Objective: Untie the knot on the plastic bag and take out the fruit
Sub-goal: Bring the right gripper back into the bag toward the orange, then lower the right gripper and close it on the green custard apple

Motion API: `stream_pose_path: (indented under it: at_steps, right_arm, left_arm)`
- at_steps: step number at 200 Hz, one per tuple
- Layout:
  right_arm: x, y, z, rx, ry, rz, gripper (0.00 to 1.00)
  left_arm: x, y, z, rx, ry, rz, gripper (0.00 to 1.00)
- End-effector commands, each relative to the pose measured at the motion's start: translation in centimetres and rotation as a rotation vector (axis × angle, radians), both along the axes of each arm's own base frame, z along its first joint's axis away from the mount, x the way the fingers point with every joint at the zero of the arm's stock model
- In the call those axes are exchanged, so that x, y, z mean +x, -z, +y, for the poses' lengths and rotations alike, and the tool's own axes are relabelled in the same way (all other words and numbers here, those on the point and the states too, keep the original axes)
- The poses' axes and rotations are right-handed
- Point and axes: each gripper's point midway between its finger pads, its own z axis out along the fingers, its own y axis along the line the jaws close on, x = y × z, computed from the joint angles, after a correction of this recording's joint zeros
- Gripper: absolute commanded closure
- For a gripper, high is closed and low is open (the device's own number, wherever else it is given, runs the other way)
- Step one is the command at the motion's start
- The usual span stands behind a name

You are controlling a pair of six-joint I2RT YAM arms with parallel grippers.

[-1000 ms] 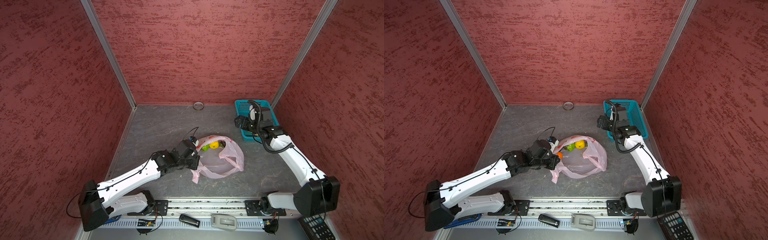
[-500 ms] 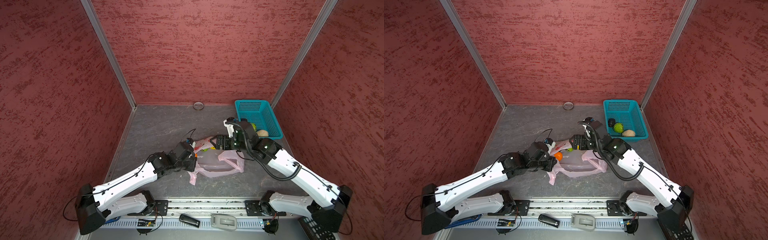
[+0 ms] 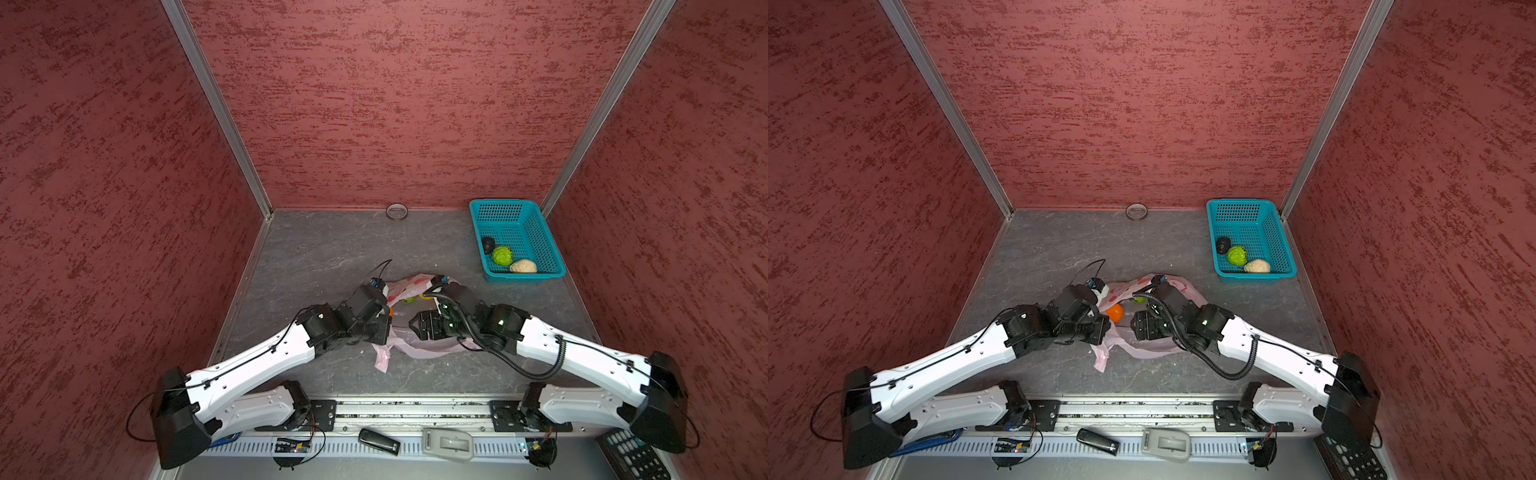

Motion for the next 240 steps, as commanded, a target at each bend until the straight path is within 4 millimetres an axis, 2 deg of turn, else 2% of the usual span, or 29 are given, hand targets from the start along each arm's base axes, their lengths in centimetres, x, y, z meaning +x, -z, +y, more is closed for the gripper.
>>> stream_pose_path:
  at_steps: [1,69,84,91,116,141,165,195,240]
  right_arm:
    - [1.1,0.5,0.8,0.016,0.026,-0.064,0.20]
    - [0.0,7.0,3.3,0.000,-0.049,0.046,0.31]
    - [0.3,7.1,4.4,0.028,-0.051,0.048,0.32]
    - [0.4,8.2,4.7,0.017,-0.052,0.067,0.32]
    - [1.2,8.8,6.0,0.026,-0.038,0.082,0.33]
    - [3.2,8.6,6.2,0.027,0.025,0.065,0.32]
    - [5.9,7.8,6.0,0.043,0.118,0.036,0.31]
    - [9.1,7.2,5.1,0.055,0.260,0.023,0.30]
    - [11.8,7.6,3.4,0.025,0.368,-0.002,0.27]
  left_arm:
    - [0.7,-1.3,-0.9,-0.029,-0.003,-0.021,1.00]
    - [1.9,-3.4,-2.4,-0.076,-0.008,-0.046,1.00]
    - [1.8,-3.4,-2.5,-0.080,-0.005,-0.041,1.00]
    - [1.8,-3.4,-2.6,-0.084,-0.003,-0.038,1.00]
    - [1.5,-3.1,-2.7,-0.079,0.014,-0.026,1.00]
    - [1.0,-1.7,-2.6,-0.051,0.038,0.008,1.00]
    - [0.5,-0.6,-2.4,-0.040,0.048,0.031,1.00]
    - [0.5,0.3,-2.5,-0.032,0.053,0.043,1.00]
    - [1.2,-0.8,-3.2,-0.052,0.056,0.009,1.00]
